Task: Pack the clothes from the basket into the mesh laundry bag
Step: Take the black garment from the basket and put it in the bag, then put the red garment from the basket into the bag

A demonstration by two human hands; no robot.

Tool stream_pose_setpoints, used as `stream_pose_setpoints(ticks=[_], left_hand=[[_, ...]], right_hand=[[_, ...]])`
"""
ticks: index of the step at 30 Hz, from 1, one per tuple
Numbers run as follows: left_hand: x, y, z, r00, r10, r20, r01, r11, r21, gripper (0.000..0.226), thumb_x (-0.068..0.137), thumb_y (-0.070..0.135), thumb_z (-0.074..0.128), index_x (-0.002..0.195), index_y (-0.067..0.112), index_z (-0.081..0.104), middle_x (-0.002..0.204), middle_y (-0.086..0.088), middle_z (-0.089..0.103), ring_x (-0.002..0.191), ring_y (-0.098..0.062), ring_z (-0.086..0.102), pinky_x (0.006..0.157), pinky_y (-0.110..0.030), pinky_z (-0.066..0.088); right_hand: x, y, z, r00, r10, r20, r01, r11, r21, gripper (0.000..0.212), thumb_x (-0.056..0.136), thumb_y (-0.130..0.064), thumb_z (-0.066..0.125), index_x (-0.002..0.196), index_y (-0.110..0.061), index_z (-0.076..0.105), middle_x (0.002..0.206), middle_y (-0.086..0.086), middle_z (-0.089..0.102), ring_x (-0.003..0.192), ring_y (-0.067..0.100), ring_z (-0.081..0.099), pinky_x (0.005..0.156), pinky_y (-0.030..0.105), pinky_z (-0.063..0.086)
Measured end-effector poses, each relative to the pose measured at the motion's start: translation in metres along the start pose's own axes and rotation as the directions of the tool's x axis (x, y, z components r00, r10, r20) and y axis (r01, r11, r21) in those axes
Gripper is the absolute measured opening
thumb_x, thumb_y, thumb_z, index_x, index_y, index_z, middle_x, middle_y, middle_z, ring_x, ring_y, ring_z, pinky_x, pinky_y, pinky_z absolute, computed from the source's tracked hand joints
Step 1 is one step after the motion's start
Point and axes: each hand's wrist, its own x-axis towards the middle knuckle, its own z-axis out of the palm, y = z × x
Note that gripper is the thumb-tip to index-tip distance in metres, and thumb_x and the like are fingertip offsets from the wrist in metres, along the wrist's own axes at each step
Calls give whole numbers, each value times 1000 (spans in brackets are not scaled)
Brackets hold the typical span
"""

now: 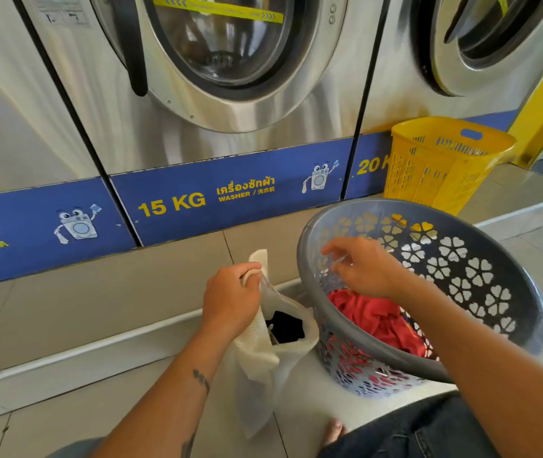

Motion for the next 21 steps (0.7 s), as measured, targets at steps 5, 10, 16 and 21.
stream_pose_setpoints(ticks=[5,10,16,21], left_hand=[[-2,-29,16,998,-16,69,-1,970,244,31,96,24,51,120,26,70,118,-3,71,106,-25,63,83,-28,46],[9,-32,20,999,-28,34,20,975,220,31,97,26,49,119,25,70,119,0,71,109,-24,63,90,-32,48],[24,-34,28,998,-33,62,19,975,220,30,97,28,51,119,27,70,121,3,69,115,-22,60,95,-33,46],[26,-36,31,995,-10,99,-12,977,214,30,96,26,51,119,30,70,119,5,69,115,-20,59,95,-33,49]], right_hand=[[25,48,18,942,161,294,-121,981,-150,57,91,-18,61,146,-19,46,146,8,51,133,30,50,103,33,40],[42,81,51,801,364,475,-112,871,-478,78,84,-18,58,156,-23,27,156,12,40,137,33,45,108,42,46],[70,107,86,717,449,533,-40,790,-612,88,81,-21,69,157,-29,25,155,10,41,136,32,46,106,41,47],[87,142,122,739,448,503,14,736,-677,108,68,-39,81,157,-30,20,158,12,29,141,37,38,110,45,43]])
